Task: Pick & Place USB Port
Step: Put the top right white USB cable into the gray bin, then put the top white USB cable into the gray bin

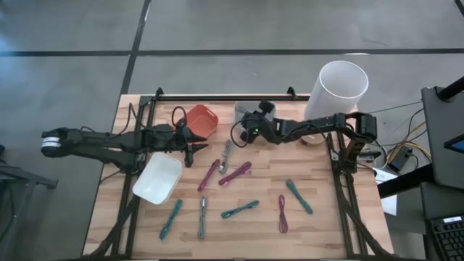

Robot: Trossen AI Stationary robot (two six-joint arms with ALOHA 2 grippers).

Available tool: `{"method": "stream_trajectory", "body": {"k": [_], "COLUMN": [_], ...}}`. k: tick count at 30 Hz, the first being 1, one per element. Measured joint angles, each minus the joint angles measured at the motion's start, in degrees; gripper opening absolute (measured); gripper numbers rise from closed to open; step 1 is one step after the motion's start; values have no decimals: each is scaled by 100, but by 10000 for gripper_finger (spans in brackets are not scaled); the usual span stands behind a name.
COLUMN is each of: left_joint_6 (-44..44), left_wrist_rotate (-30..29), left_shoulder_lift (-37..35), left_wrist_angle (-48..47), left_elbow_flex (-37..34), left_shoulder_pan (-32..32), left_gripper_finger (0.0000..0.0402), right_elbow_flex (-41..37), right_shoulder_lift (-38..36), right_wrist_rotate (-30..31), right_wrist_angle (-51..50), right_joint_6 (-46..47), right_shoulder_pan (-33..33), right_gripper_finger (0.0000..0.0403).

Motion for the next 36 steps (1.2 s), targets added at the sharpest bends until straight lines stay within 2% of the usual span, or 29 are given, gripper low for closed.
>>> {"method": "stream_trajectory", "body": {"k": [11, 15, 18, 36], "left_joint_6": [0, 2, 2, 2], "left_wrist_rotate": [-1, -1, -2, -2], "left_shoulder_lift": [0, 0, 0, 0], "left_wrist_angle": [0, 0, 0, 0], "left_elbow_flex": [0, 0, 0, 0], "left_shoulder_pan": [1, 0, 0, 2], "left_gripper_finger": [115, 115, 115, 115], "right_elbow_flex": [-441, -440, -428, -399], "right_shoulder_lift": [0, 0, 0, -2], "right_wrist_rotate": [-61, -506, -818, -979], "right_wrist_angle": [-30, -59, -62, -64], "right_joint_6": [872, 853, 953, 1044], "right_shoulder_pan": [-262, -272, -293, -281], "right_gripper_finger": [20, 22, 34, 116]}}
